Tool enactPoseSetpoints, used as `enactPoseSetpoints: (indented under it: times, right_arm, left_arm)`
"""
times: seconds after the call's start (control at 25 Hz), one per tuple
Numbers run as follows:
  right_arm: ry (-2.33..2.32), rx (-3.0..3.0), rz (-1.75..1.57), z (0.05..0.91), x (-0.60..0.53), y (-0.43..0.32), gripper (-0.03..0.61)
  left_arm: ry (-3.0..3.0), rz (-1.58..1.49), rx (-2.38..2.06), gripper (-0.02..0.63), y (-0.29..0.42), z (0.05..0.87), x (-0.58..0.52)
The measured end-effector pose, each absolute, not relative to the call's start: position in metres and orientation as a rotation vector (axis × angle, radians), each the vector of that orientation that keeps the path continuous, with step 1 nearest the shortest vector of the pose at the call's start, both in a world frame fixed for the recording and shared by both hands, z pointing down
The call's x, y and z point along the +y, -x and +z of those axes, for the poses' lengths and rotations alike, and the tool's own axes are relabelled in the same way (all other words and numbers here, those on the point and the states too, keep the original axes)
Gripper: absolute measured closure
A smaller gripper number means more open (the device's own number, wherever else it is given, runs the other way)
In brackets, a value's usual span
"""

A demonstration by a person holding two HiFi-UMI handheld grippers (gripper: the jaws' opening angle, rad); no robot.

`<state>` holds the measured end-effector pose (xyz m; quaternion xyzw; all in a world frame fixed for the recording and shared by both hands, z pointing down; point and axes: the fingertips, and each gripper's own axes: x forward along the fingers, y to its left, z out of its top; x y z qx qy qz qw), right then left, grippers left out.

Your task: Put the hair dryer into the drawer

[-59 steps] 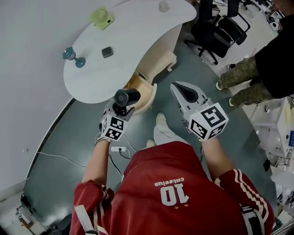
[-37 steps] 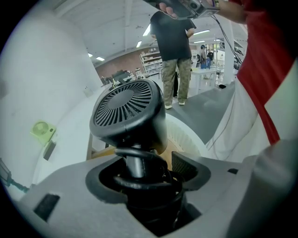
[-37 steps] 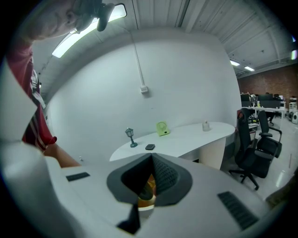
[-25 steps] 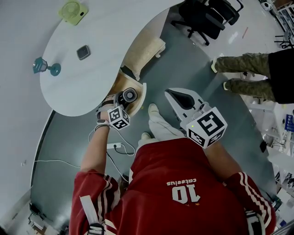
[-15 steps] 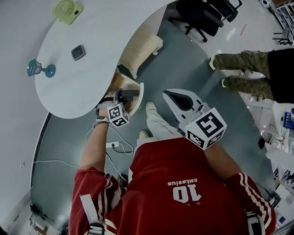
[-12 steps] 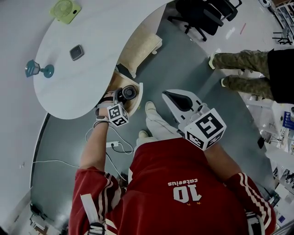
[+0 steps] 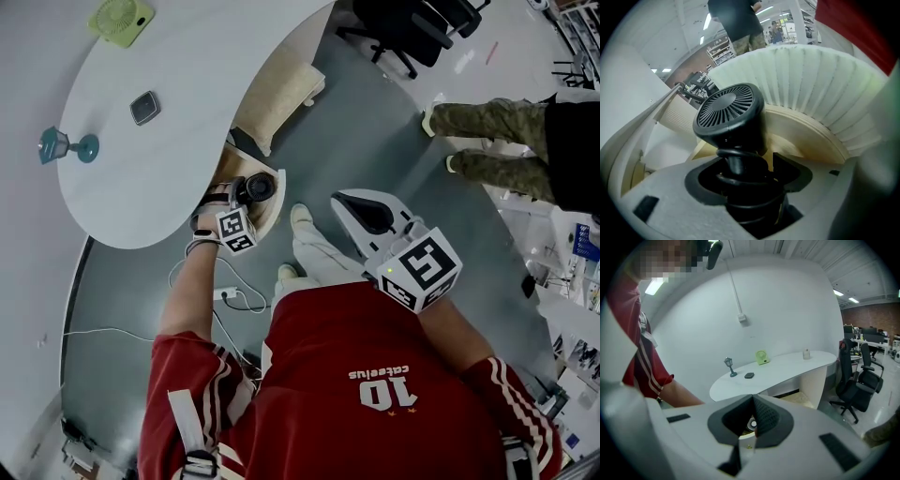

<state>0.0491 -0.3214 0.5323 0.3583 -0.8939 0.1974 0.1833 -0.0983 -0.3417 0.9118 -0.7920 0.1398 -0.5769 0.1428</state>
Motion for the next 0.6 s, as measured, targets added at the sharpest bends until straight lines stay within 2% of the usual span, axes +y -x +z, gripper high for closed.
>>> enactPoseSetpoints:
  times: [0.6]
  right_arm:
    - [-1.004,-2.508,0.524,0.529,-0.316,-0.052,0.574]
  left_arm:
    - [2.335,-1.844,0.394,0.274,0.106,0.939,-0.333]
